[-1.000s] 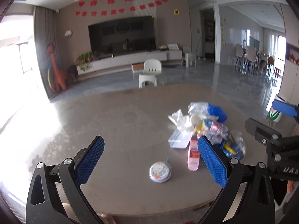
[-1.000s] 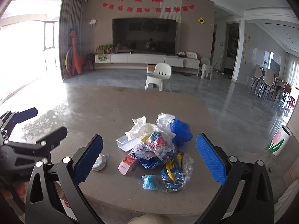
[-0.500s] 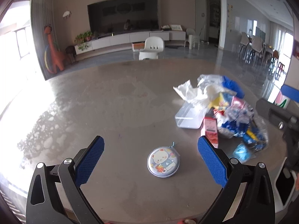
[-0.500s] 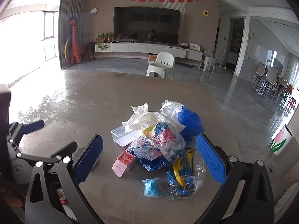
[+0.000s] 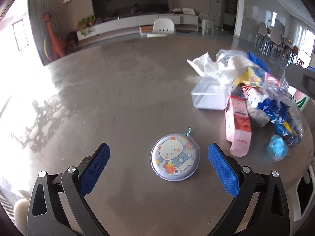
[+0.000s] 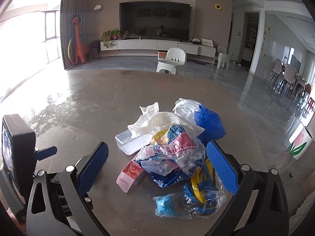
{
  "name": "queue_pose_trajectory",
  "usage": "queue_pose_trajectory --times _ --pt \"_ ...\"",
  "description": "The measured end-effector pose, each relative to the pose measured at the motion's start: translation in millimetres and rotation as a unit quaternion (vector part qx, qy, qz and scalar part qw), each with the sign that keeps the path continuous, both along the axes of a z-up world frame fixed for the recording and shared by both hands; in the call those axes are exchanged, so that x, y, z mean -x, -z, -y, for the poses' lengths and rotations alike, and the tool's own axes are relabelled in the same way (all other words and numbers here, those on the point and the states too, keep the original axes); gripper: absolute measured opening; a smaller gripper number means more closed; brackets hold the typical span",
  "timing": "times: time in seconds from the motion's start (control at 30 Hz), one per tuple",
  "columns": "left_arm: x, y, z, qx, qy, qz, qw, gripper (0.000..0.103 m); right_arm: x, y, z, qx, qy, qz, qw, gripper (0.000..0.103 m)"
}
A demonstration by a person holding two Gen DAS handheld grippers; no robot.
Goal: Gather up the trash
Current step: 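Grasp the bear-print coin purse with left gripper while right grasps the colorful plastic bag, then carry the coin purse and plastic bag over to the white trash bin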
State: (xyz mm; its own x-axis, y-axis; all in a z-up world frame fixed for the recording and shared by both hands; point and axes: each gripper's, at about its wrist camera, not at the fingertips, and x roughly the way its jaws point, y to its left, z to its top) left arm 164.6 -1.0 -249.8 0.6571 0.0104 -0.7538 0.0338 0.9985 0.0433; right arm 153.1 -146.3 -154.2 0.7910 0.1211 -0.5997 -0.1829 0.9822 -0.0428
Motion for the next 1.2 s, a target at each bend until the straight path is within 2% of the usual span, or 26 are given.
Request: queue_pose_trajectory --times 0.03,0.13,0.23,0.33,0.37,0.4,0.43,0.57,0.83,0.9,0.97,1.0,1.03,1.1,1.13,1.2 --pt "-2.1 2.8 -0.5 0.002 0.0 -0.006 1.0 0.09 -1.0 0.7 0.5 -0.002 0.0 -0.001 1.0 0.1" --pt "-8.9 19.0 -1.5 0.024 0.01 -0.04 0.9989 0.083 -1.1 2.1 2.2 -0.003 -0.001 -0.002 1.0 0.1" --pt "-8.3 27.2 4.2 0.005 0.022 -0.028 0.9993 0.082 -1.0 1.7 2.1 0.0 0.0 -0.002 1.0 0.1" --pt "-10.5 32.2 3.7 0.009 0.032 -0.022 0.9992 0.079 -2.2 3.7 3.3 0.001 0.002 -0.003 1.0 0.1" --pt "-11.7 33.1 4.3 0.011 0.038 -0.021 0.999 0.075 -2.8 4.4 4.3 0.0 0.003 -0.004 1.0 0.1" --pt "-10.8 32.3 4.6 0.012 0.045 -0.02 0.9987 0.058 -2.9 5.4 4.8 -0.001 0.003 -0.005 1.0 0.1" --pt "-11.3 31.2 7.3 0.007 0.052 -0.018 0.9985 0.055 -3.3 6.1 5.4 -0.001 0.004 -0.006 1.0 0.1" --pt "-11.8 27.1 0.8 0.021 0.046 -0.024 0.9984 0.055 -5.6 11.5 7.7 0.007 0.012 -0.012 1.0 0.1" --pt "-5.5 -9.9 -0.6 0.016 0.041 0.025 0.9987 0.055 -31.0 32.1 13.7 0.008 0.031 -0.043 0.999 0.1" --pt "-4.7 -15.0 0.0 0.017 0.041 0.029 0.9986 0.055 -39.6 41.8 15.2 -0.001 0.033 -0.066 0.997 0.098" --pt "-3.8 -18.2 0.1 0.019 0.042 0.033 0.9984 0.055 -43.3 49.8 18.0 -0.011 0.035 -0.084 0.996 0.08" --pt "-1.8 -19.0 0.4 0.018 0.043 0.034 0.9983 0.055 -43.4 51.4 19.1 -0.014 0.034 -0.088 0.995 0.076" --pt "-1.3 -19.9 1.0 0.017 0.043 0.035 0.9983 0.055 -43.4 52.2 20.1 -0.019 0.029 -0.093 0.995 0.065" --pt "0.8 -21.5 1.6 0.019 0.043 0.035 0.9983 0.055 -42.4 49.5 23.9 -0.036 0.024 -0.102 0.994 0.052" --pt "2.4 -23.6 1.1 0.021 0.043 0.037 0.9982 0.055 -40.6 46.1 26.9 -0.048 0.02 -0.102 0.993 0.039" --pt "5.8 -27.9 0.4 0.021 0.045 0.04 0.998 0.055 -38.4 39.6 30.5 -0.064 0.011 -0.099 0.993 0.03"
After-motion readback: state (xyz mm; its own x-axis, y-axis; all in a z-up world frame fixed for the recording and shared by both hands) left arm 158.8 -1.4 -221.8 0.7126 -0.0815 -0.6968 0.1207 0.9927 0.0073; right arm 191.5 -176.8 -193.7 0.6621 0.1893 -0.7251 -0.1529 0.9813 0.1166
